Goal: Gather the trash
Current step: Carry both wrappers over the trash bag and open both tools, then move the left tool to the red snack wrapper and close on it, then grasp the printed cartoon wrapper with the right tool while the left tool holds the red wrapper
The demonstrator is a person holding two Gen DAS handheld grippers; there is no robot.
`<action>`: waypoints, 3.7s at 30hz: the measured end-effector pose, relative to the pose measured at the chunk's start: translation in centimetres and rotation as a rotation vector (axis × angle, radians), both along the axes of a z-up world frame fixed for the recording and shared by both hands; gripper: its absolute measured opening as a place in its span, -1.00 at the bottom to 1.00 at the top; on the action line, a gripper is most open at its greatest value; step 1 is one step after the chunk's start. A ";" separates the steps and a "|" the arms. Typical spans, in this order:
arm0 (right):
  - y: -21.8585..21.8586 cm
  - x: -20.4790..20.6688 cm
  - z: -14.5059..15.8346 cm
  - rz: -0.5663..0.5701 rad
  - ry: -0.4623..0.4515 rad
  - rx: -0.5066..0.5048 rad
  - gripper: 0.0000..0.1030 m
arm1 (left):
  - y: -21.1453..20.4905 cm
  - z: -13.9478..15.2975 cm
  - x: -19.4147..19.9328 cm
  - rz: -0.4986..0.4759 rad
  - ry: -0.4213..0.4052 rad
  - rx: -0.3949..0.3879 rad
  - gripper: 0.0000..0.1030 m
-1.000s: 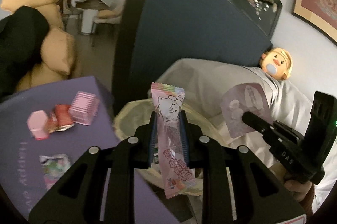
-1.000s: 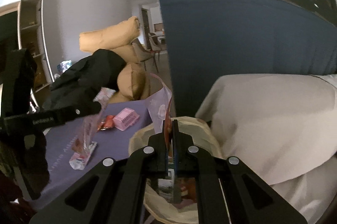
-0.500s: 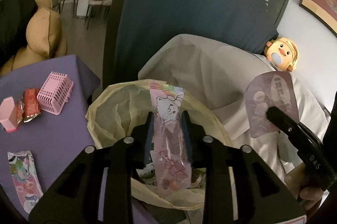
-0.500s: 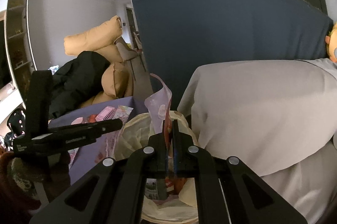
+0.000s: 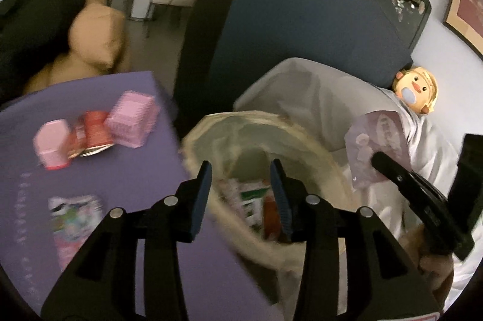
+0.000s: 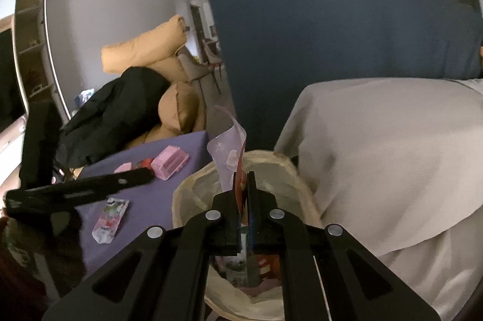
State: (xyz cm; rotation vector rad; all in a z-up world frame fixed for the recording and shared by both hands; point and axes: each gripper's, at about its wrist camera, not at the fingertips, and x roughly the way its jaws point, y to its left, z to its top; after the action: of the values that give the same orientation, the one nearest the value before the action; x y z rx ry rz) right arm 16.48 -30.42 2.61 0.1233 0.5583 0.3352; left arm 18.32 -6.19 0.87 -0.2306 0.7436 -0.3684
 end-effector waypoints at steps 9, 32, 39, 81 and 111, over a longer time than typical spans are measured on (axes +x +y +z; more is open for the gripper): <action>2.6 2.3 -3.3 0.036 0.111 -0.050 -0.89 | 8.7 -1.6 -4.2 0.142 0.032 0.095 -0.16; 9.2 2.3 -3.3 0.158 0.167 -0.085 -0.03 | 18.2 -4.5 -6.9 0.305 0.079 0.003 -0.15; 15.3 1.3 -4.5 0.283 0.168 -0.166 -0.03 | 19.5 -4.8 -6.8 0.305 0.068 -0.008 -0.14; 14.4 2.1 -7.3 0.213 0.226 -0.141 -0.03 | 13.5 -8.7 9.8 0.133 0.186 0.027 -0.45; 27.4 2.9 -9.9 0.387 0.399 -0.142 -0.02 | 25.6 -6.7 -5.8 0.320 0.093 0.011 -0.72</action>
State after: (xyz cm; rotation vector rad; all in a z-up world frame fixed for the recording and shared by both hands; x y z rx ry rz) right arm 19.36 -2.99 -7.34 -0.0601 1.0026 0.6527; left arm 12.50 19.38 -5.80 -0.3523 0.7854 -0.0502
